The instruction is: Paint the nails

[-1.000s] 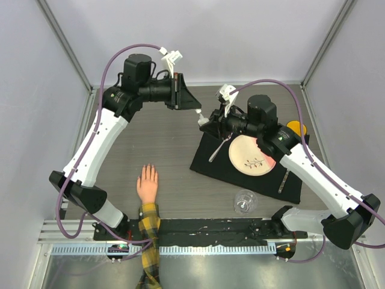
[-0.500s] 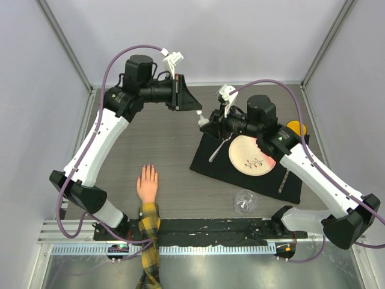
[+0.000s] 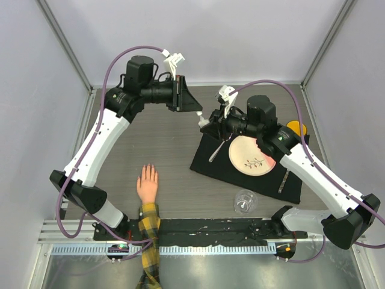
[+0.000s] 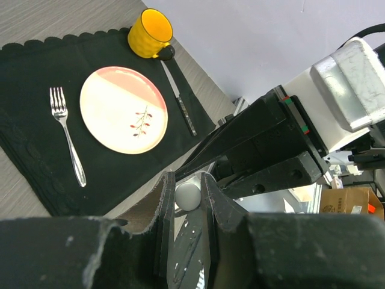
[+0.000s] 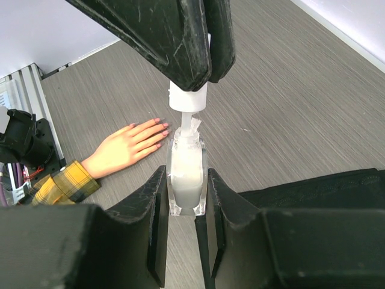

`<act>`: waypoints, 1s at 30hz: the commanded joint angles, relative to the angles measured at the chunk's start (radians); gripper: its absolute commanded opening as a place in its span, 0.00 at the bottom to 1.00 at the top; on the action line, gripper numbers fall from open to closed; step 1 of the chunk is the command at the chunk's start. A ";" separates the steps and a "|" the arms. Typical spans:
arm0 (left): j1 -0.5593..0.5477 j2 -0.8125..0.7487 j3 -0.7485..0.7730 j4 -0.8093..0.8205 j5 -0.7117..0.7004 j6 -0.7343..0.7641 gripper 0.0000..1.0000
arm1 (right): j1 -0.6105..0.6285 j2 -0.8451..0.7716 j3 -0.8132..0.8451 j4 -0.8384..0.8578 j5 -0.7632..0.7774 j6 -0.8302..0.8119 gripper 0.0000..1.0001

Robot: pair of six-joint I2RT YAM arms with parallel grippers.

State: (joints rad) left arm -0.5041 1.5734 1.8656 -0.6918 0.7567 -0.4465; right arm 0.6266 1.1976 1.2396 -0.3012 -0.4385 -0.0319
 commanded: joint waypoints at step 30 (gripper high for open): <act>-0.155 -0.010 -0.034 0.001 -0.025 0.129 0.00 | 0.012 -0.072 0.063 0.330 0.142 0.026 0.00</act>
State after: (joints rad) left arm -0.6010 1.5791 1.8679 -0.6849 0.6640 -0.3046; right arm 0.6334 1.1835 1.2396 -0.2733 -0.3721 -0.0238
